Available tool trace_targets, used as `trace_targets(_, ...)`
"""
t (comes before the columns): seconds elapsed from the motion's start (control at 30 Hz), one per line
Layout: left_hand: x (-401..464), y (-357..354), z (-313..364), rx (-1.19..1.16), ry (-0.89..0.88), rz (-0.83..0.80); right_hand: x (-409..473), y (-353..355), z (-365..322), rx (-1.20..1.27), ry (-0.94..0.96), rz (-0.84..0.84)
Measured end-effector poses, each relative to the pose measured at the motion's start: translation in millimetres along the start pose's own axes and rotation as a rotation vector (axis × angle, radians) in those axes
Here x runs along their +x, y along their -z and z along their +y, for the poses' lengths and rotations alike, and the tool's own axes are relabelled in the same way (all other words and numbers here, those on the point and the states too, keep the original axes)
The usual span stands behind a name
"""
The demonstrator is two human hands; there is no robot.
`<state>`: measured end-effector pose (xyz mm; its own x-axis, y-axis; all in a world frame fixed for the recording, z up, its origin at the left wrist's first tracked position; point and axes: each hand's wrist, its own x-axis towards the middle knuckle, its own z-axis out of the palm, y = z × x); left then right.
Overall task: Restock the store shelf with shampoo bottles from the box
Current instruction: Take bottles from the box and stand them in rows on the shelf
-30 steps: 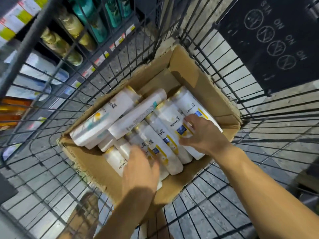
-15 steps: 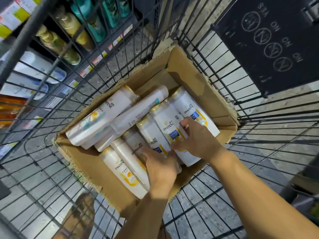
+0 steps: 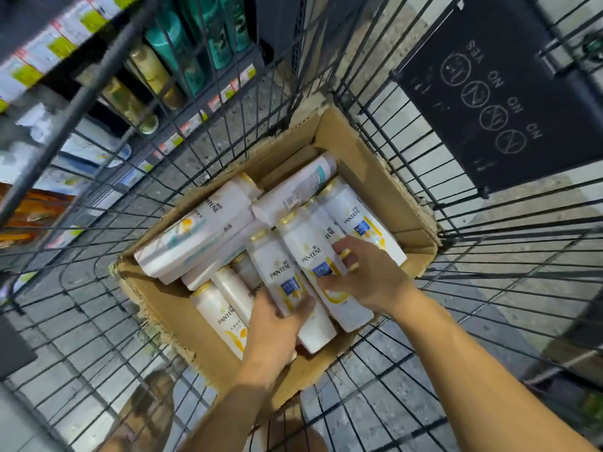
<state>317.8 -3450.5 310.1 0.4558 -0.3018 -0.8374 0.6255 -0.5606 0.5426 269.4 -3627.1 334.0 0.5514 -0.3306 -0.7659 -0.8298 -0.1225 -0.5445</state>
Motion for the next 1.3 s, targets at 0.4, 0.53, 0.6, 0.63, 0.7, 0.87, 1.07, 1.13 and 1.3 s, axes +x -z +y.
trace_targets(0.4,-105,94,117,0.004,-0.258,-0.008,-99,17,-114,0.097,0.189,0.182)
trace_targets(0.53,-148,145,165,0.054,-0.395,0.016,-140,12,-178,0.153,0.319,0.215)
trace_targets(0.6,-173,170,188,0.079,-0.472,0.024,-161,6,-213,0.172,0.390,0.253)
trace_targets(0.63,-187,183,199,0.087,-0.511,0.023,-172,2,-232,0.179,0.424,0.269)
trace_targets(0.7,-212,212,219,0.112,-0.583,0.016,-195,-8,-269,0.170,0.478,0.312)
trace_targets(0.87,-271,294,254,0.106,-0.731,0.017,-252,-49,-356,0.172,0.602,0.394)
trace_targets(1.07,-323,398,271,0.005,-0.825,0.032,-298,-114,-451,0.210,0.732,0.429)
trace_targets(1.13,-340,429,277,-0.031,-0.854,0.039,-309,-134,-483,0.206,0.780,0.425)
trace_targets(1.3,-382,495,298,-0.143,-0.930,0.074,-331,-175,-562,0.232,0.892,0.372)
